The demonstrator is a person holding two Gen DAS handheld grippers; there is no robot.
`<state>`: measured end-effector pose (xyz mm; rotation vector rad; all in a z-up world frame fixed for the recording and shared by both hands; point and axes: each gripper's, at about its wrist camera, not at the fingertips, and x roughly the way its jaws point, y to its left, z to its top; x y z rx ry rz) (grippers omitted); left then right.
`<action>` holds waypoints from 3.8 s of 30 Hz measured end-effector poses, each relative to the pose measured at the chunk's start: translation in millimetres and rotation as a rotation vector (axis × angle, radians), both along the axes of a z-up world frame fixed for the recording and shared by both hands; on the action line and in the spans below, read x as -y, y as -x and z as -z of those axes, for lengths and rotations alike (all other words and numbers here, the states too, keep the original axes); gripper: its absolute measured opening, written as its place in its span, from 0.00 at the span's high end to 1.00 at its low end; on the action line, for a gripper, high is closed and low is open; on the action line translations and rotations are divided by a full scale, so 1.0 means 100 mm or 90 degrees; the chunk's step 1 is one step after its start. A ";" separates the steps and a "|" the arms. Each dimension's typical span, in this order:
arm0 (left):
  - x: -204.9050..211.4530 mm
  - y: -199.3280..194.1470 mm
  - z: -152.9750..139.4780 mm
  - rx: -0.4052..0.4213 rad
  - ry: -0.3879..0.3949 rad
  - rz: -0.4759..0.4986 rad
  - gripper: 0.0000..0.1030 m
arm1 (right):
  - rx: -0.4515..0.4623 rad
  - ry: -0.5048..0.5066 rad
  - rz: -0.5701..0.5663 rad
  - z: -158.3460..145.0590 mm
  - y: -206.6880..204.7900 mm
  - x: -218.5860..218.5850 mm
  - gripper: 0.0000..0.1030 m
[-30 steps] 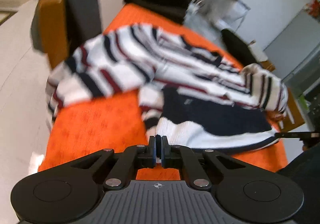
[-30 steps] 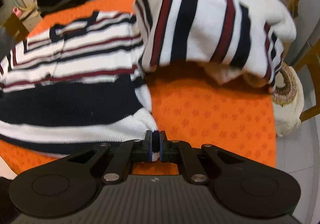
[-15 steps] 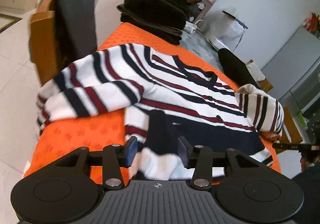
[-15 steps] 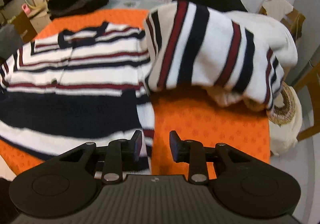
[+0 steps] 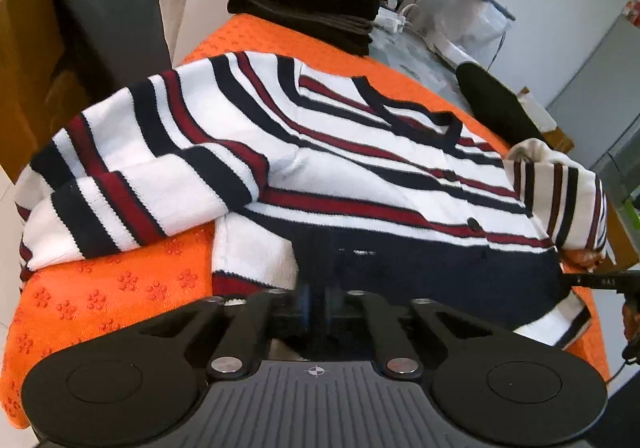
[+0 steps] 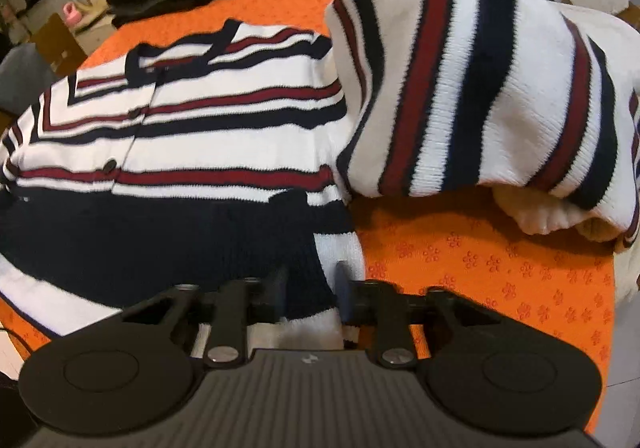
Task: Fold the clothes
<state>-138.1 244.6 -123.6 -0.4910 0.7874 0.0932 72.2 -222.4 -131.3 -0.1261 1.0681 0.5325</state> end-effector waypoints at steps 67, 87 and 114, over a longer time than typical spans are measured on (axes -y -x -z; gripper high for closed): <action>0.70 -0.61 -0.79 0.050 0.110 0.051 0.35 | -0.006 -0.430 0.656 0.20 -0.31 2.50 0.39; 0.87 -0.72 -0.79 0.063 0.110 0.021 0.34 | 0.234 -0.424 0.583 -0.44 -0.30 2.19 0.88; -0.59 -0.09 -0.59 0.102 0.127 -0.006 0.33 | 0.298 0.029 -0.367 -0.51 1.06 -2.44 0.84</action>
